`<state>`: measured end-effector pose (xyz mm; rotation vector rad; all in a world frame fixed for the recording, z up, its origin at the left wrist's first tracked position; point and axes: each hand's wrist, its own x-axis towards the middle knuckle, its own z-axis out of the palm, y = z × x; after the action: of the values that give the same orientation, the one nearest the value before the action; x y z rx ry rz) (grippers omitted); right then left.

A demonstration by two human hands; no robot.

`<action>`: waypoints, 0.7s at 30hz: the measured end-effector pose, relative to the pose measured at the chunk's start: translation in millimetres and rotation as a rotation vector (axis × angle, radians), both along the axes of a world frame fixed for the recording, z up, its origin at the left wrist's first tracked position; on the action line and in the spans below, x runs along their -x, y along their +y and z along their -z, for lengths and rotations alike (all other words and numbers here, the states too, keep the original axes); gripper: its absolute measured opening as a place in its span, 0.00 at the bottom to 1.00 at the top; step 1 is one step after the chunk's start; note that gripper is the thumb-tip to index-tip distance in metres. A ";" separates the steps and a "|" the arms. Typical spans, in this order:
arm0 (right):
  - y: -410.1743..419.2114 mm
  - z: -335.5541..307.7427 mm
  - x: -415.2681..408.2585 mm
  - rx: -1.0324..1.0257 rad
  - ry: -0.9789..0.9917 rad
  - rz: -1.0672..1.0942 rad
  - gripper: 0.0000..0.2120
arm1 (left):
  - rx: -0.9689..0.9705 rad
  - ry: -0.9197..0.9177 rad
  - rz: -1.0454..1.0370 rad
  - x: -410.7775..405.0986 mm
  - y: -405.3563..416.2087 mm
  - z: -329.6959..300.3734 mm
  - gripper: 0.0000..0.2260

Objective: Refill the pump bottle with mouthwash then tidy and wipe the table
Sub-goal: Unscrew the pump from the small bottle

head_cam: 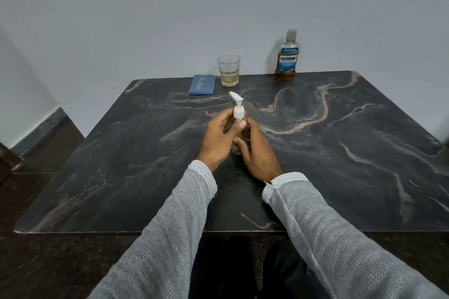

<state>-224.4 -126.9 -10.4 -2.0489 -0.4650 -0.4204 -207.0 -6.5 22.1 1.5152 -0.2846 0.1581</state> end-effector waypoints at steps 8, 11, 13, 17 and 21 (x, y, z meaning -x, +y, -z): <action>0.6 -1.2 -0.7 -0.010 0.004 -0.004 0.24 | 0.076 0.031 -0.029 0.6 -0.8 1.6 0.17; -0.1 -0.8 -1.1 -0.012 0.016 -0.002 0.24 | 0.017 0.014 -0.023 1.3 -1.2 0.4 0.19; -0.1 -0.2 -1.3 -0.008 0.013 0.000 0.24 | -0.004 0.014 -0.035 1.3 -1.0 -0.2 0.19; 0.2 0.5 -2.9 -0.016 0.012 0.005 0.24 | 0.021 0.025 -0.072 3.7 -2.2 -1.4 0.17; 0.4 1.6 -3.1 -0.018 0.002 0.005 0.24 | 0.070 0.026 -0.060 6.2 -3.2 -1.4 0.17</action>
<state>-221.4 -126.5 -12.0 -2.0332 -0.4532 -0.4248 -213.2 -9.8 23.5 1.4561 -0.2104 0.1939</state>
